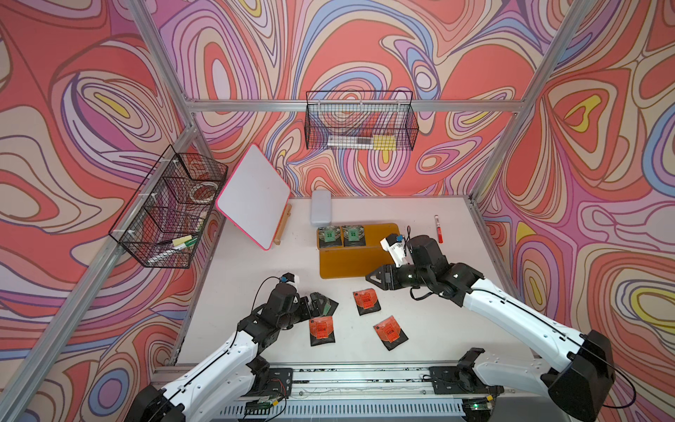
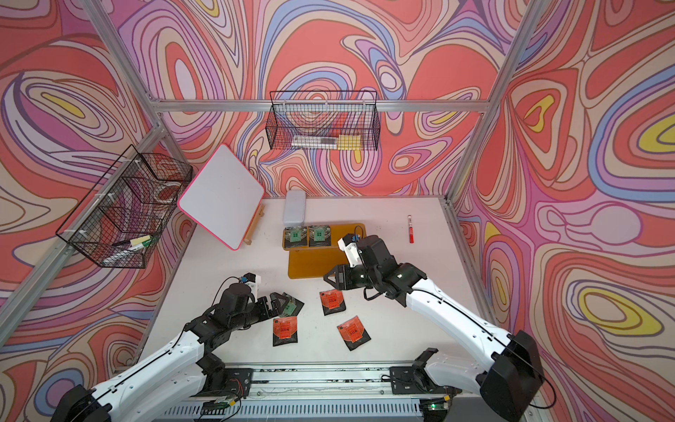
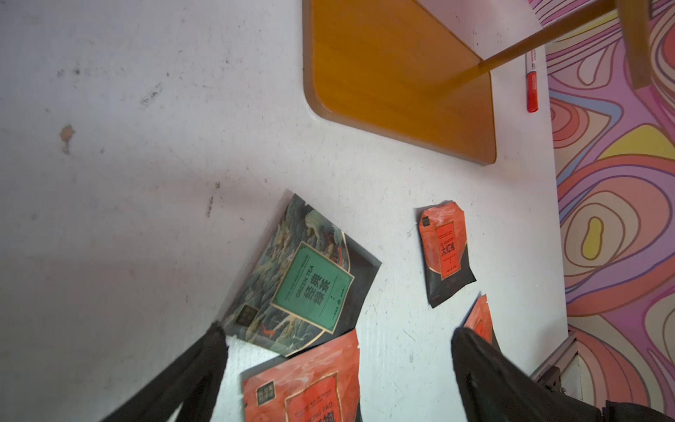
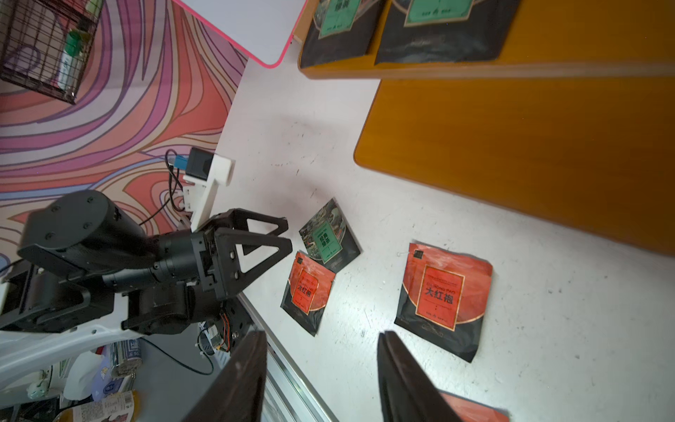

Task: Place the tea bags on the shelf by color
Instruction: Pick up the tea bag from the center of the board.

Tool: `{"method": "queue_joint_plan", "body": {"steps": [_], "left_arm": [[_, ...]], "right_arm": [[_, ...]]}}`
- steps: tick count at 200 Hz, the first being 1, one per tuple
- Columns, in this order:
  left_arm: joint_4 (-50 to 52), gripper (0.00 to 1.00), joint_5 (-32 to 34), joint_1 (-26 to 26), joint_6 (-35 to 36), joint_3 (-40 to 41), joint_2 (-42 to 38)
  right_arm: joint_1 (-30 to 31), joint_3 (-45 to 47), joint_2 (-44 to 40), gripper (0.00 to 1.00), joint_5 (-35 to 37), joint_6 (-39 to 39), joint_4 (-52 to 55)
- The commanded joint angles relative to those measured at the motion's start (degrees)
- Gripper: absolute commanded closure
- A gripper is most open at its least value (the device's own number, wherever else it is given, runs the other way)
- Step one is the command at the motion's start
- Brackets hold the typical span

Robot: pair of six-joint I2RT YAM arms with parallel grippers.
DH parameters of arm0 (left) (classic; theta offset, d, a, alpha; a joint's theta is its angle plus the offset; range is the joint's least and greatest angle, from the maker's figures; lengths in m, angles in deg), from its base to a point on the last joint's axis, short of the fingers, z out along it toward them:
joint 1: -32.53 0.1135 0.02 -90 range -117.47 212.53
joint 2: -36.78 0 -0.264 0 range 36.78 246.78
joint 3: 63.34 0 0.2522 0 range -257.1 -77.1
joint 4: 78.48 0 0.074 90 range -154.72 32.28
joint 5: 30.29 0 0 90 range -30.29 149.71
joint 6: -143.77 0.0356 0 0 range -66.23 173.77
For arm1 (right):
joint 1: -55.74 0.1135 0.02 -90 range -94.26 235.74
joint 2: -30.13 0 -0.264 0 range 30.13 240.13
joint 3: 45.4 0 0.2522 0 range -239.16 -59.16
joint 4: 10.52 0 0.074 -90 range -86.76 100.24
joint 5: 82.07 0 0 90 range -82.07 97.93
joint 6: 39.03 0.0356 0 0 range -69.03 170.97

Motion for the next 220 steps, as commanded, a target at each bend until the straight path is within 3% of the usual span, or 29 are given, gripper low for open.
{"method": "queue_joint_plan", "body": {"steps": [1, 61, 120, 220], "left_arm": [[-3.7, 0.01, -1.2, 0.1, -1.5, 0.6, 0.2], [-5.2, 0.08, -2.2, 0.0, -2.3, 1.3, 2.7], [-7.2, 0.13, -3.4, -0.1, -1.9, 2.0, 6.2], [-6.1, 0.12, -1.2, -0.2, -0.8, 2.9, 7.8]], "right_arm": [[3.0, 4.3, -0.9, 0.49, 2.1, 4.4, -5.8], [10.0, 8.9, 8.8, 0.5, 2.7, 10.4, -16.7], [10.9, 6.6, 20.5, 0.52, 1.7, 14.0, -23.2], [10.9, 0.1, 31.4, 0.53, 1.2, 15.0, -23.1]]}}
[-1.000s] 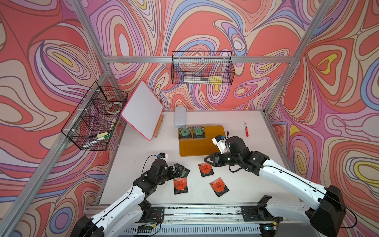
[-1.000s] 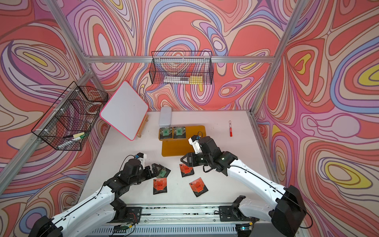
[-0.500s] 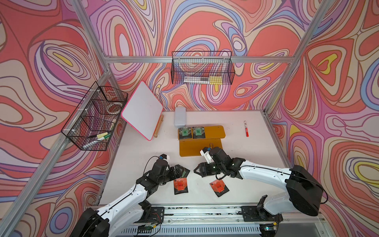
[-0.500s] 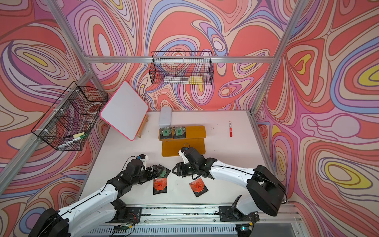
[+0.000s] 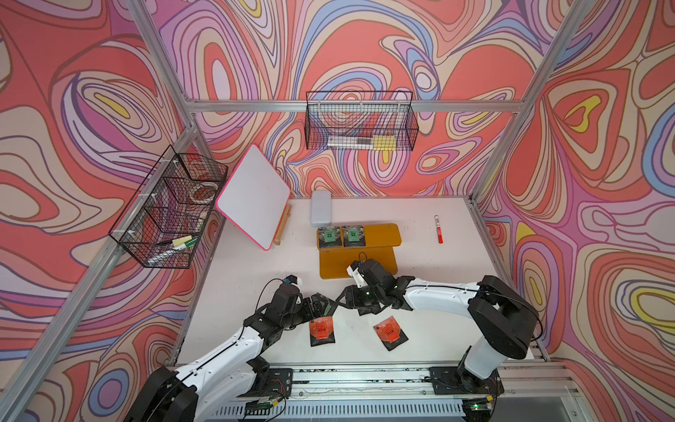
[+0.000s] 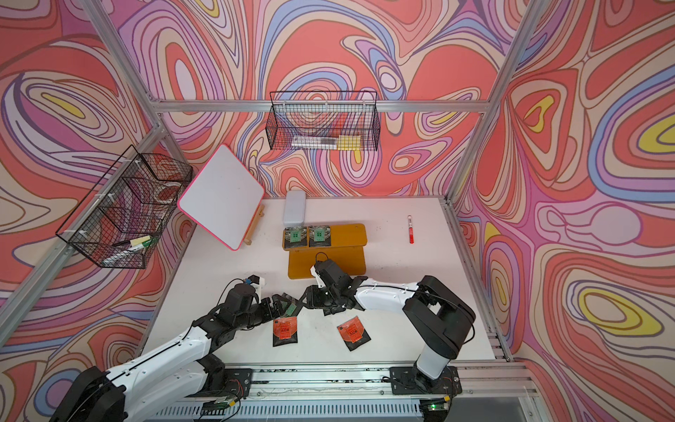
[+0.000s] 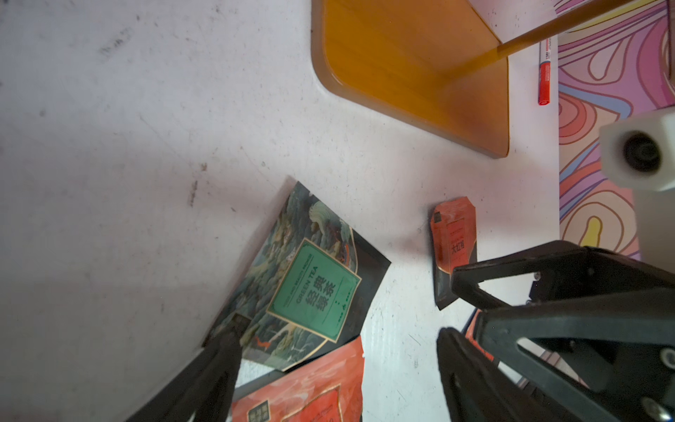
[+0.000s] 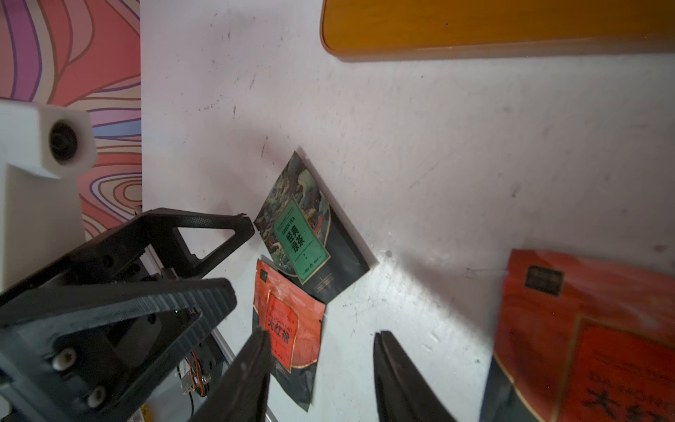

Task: Place the tea bags on the shelf by color
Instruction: Pick up the tea bag from the center of the board.

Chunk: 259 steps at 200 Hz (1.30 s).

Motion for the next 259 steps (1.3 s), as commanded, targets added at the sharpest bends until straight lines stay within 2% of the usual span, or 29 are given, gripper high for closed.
{"method": "queue_joint_plan", "body": {"steps": [1, 105, 259], "left_arm": [[-0.6, 0.12, 0.7, -0.1, 1.0, 0.9, 1.4], [-0.8, 0.12, 1.5, -0.1, 1.4, 0.8, 4.0], [-2.3, 0.12, 1.7, -0.1, 1.7, 0.8, 5.7]], "right_arm": [[0.4, -2.0, 2.1, 0.53, -0.2, 0.5, 0.1], [-0.1, -6.4, 9.0, 0.57, -0.1, 1.1, 2.6], [-0.5, -6.9, 11.7, 0.67, -3.9, 2.9, 0.5]]}}
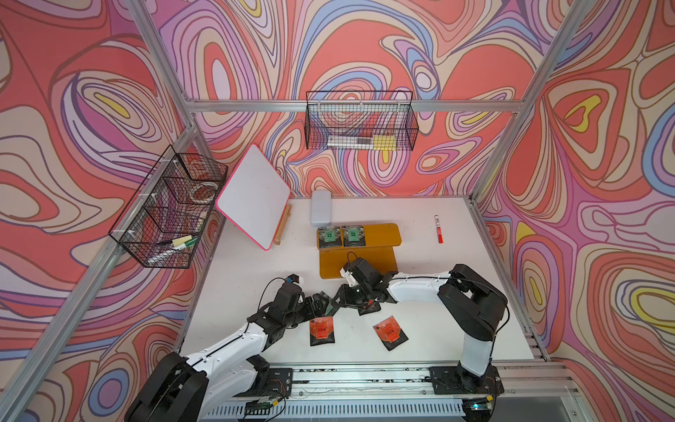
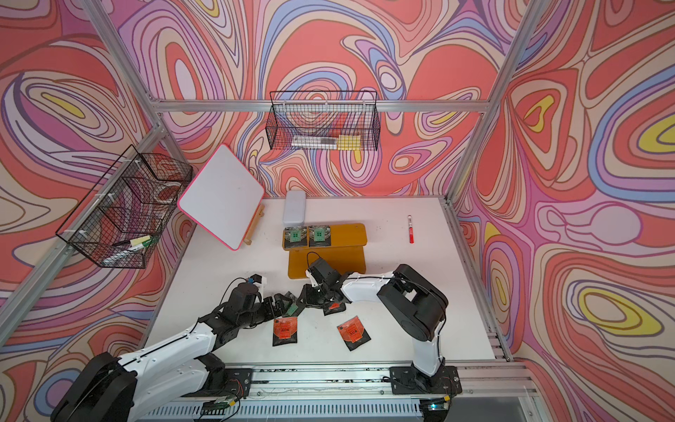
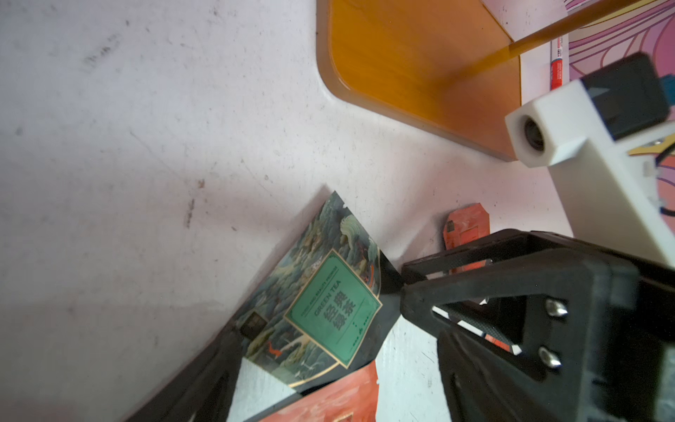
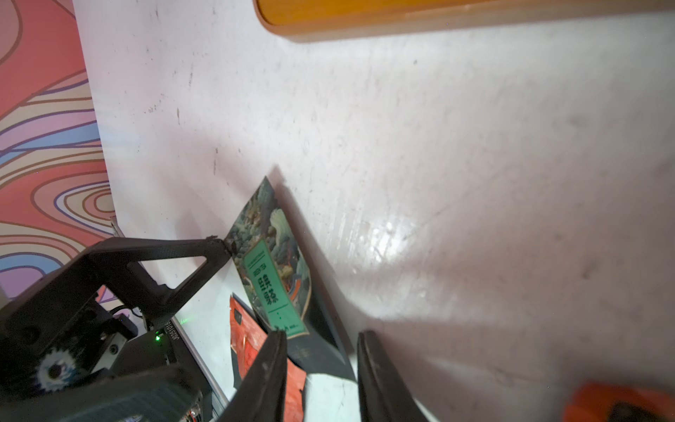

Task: Place the tea bags on the shelf by color
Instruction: Pick up the tea bag from the center of the board.

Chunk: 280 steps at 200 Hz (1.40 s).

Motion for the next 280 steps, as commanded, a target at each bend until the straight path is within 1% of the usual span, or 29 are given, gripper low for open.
{"method": "queue_joint_plan", "body": {"steps": [1, 19, 77, 107, 139, 172, 201, 225, 238, 243, 280], "left_arm": [[3.0, 0.12, 1.2, -0.1, 0.8, 0.6, 0.6], [3.0, 0.12, 1.1, -0.2, 0.8, 0.7, 0.7], [2.7, 0.12, 1.1, -0.1, 0.7, 0.9, 0.7], [2.7, 0.12, 1.2, -0.2, 0.6, 1.0, 0.4], [3.2, 0.12, 1.4, -0.2, 0.6, 1.0, -0.3], [4.2, 0.12, 1.9, -0.1, 0.5, 1.0, -1.8], [7.2, 0.06, 3.2, -0.1, 0.0, 0.0, -4.5], [11.3, 0.01, 5.8, -0.1, -0.1, -1.6, -8.8], [13.5, 0.01, 7.2, -0.2, -0.1, -2.3, -11.2], [14.2, 0.01, 7.7, -0.2, 0.0, -2.5, -12.1], [18.3, 0.01, 9.6, -0.1, 0.4, -3.9, -17.0]], "right_arm": [[-0.2, 0.0, 0.9, 0.68, -1.0, 0.8, -0.9], [-0.1, 0.0, 0.9, 0.7, -1.4, 1.2, -1.5], [-0.2, -0.1, 0.9, 0.75, -3.0, 2.9, -3.6], [-0.1, -0.4, 0.9, 0.82, -3.0, 2.8, -3.4], [-0.1, -0.7, 0.2, 0.95, -2.6, 2.0, -2.1], [-0.1, -0.9, -0.7, 1.0, -2.3, 0.7, -1.0], [-0.2, -0.9, -2.2, 1.0, -2.2, -1.1, -0.9], [-0.2, -0.4, -4.7, 1.0, -1.2, -2.6, -0.4], [-0.1, 0.0, -5.9, 1.0, -0.1, -3.6, 0.1], [-0.1, 0.2, -7.8, 1.0, 0.4, -4.1, 0.3], [-0.1, 1.5, -13.7, 1.0, 3.9, -6.7, 2.8]]}}
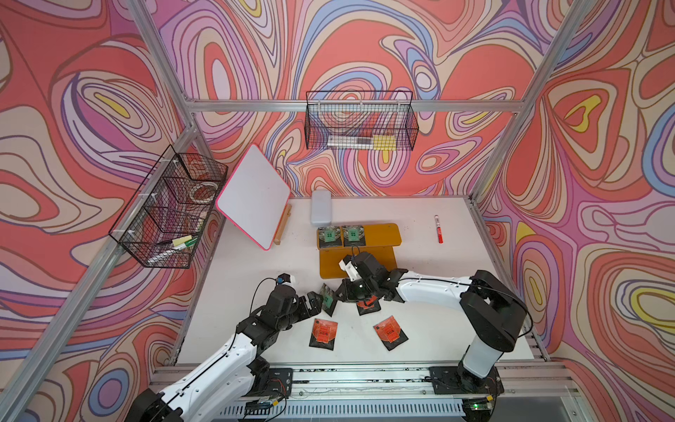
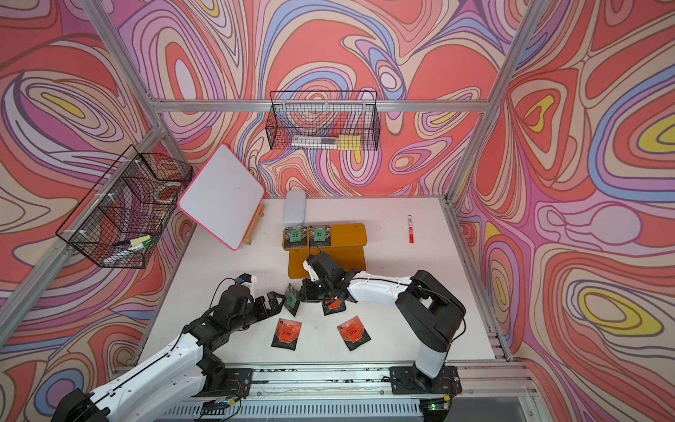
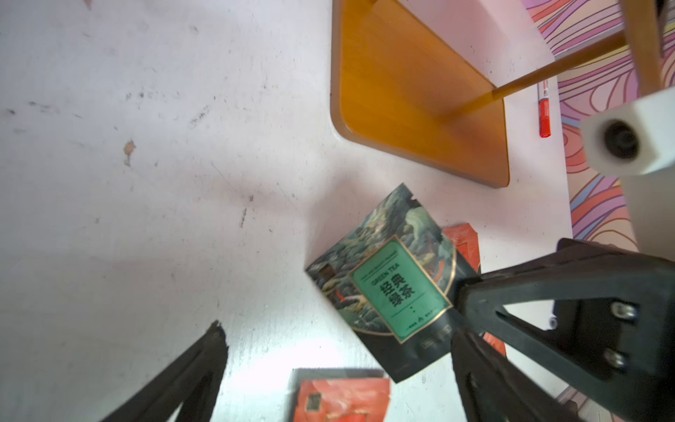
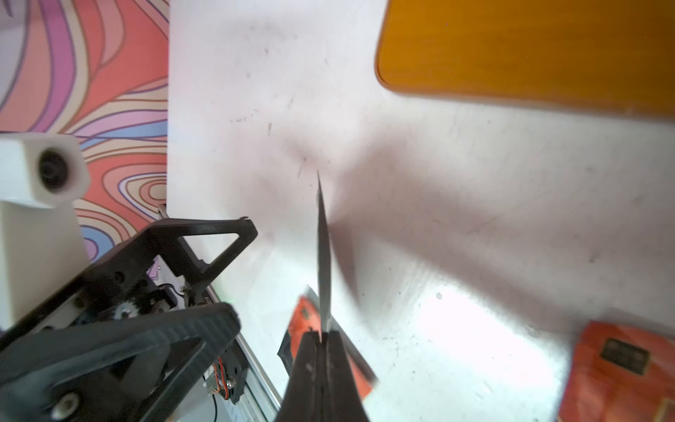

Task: Place the tea bags on the shelf by color
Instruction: Pick up the tea bag from the center of the board, then place the tea bag on the shelf.

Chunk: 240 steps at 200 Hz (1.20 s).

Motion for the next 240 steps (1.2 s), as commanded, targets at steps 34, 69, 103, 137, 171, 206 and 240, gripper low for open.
{"method": "queue_joint_plan", "body": {"steps": [34, 69, 103, 137, 171, 206, 240], "left_arm": [[6.5, 0.01, 3.1, -0.1, 0.8, -2.7, -4.7], [6.6, 0.01, 2.8, -0.2, 1.3, -3.6, -6.0], [5.8, 0.01, 0.4, -0.2, 2.2, -4.4, -5.3], [2.6, 0.01, -3.5, -0.2, 3.0, -4.9, -4.7], [1.3, 0.01, -5.3, -0.1, 3.4, -5.7, -4.1], [0.1, 0.01, -6.1, -0.1, 3.4, -5.9, -3.3], [-1.2, 0.01, -6.7, -0.2, 3.3, -5.9, -2.9]], "right_arm": [[-0.2, 1.4, -9.1, 1.0, 6.2, -5.2, 5.2], [-0.2, 1.0, -14.7, 1.0, 8.7, -6.2, 8.4], [-0.2, -1.0, -19.7, 1.0, 11.8, -7.0, 12.2], [-0.5, -3.5, -23.1, 1.0, 15.5, -8.2, 16.0], [-2.8, -5.1, -25.7, 1.0, 17.3, -9.1, 16.9], [-8.0, -5.3, -27.4, 1.0, 17.2, -9.1, 15.3], [-13.4, -5.1, -27.9, 1.0, 16.2, -8.8, 13.5]]}}
